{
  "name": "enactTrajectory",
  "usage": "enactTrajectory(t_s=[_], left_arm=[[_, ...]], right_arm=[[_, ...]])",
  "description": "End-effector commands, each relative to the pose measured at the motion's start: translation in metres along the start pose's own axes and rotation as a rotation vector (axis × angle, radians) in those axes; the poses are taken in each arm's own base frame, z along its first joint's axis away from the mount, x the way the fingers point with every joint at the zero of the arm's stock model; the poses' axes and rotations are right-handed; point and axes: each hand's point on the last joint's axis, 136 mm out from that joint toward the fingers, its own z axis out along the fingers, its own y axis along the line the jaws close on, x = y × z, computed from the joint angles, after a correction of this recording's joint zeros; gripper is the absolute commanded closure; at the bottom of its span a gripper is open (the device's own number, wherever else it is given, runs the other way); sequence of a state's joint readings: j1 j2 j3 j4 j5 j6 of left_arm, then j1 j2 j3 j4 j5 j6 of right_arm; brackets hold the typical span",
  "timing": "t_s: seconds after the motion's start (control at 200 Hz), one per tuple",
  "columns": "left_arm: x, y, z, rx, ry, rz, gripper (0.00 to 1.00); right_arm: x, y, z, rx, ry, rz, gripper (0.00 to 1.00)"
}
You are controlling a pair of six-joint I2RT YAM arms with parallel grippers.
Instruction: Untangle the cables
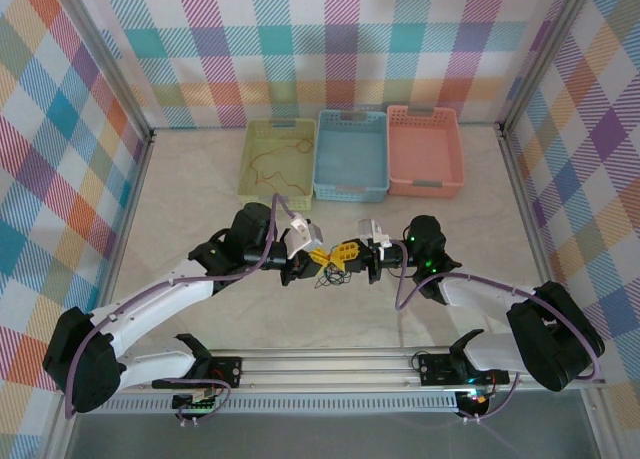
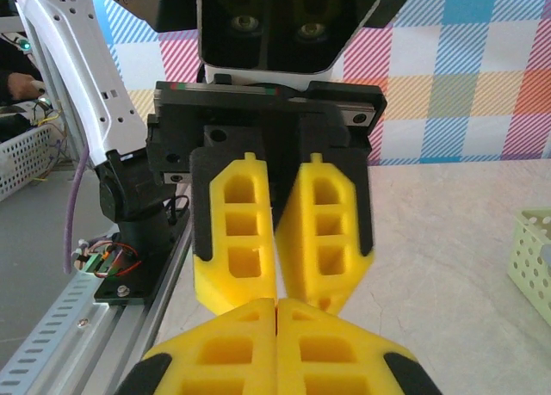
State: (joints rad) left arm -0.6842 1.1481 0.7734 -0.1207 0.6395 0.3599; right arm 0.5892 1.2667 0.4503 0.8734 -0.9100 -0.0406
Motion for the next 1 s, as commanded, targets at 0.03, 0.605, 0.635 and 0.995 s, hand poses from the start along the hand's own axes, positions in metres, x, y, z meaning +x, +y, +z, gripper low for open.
enactTrajectory(t_s=[0.03,0.605,0.635,0.995], left_arm=[[-0.021,0.002,-0.008,-0.007,-0.059,0.043,0.96],[-0.021,0.009,-0.015,-0.078,-0.073,0.019,1.0],[-0.021,0.008,-0.015,-0.075,-0.073,0.018,1.0],[-0.022,0.011,-0.015,-0.088,-0.063,0.002,1.0]], right_arm=[[-0.009,0.007,-0.002,-0.03,-0.021,-0.041,1.0],[-0.007,-0.007,-0.005,0.075,-0.007,-0.043,1.0],[-0.007,-0.008,-0.005,0.082,-0.003,-0.043,1.0],[-0.006,-0.031,-0.023,0.31,0.019,-0.101,1.0]])
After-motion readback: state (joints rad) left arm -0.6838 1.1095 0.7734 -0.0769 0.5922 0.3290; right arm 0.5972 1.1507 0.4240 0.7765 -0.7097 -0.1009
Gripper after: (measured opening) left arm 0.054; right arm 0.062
